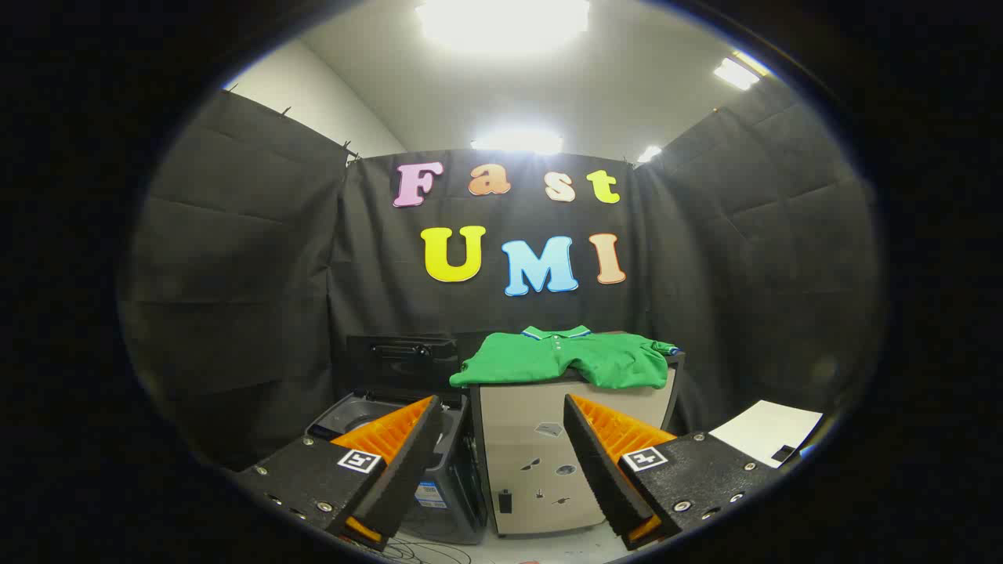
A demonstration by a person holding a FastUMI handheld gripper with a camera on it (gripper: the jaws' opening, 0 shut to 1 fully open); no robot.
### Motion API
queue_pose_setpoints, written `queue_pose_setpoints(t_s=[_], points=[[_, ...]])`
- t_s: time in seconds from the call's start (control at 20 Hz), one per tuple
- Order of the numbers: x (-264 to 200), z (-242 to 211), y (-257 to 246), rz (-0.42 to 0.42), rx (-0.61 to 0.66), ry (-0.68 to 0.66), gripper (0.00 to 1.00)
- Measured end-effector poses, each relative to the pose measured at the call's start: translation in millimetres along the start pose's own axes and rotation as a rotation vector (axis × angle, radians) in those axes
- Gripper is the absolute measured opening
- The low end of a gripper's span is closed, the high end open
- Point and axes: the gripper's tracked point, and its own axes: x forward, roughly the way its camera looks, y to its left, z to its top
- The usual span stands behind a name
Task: Put the clothes into the washing machine and then close the washing machine lid.
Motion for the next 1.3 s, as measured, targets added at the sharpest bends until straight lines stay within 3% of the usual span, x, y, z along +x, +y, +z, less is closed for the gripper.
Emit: queue_pose_setpoints(t_s=[0.85, 1.3], points=[[-4.7, 9.2, -9.2, 0.015, 0.014, 0.011, 0.96], [15.9, 45.3, -8.0, 0.043, 0.021, -0.025, 0.96]])
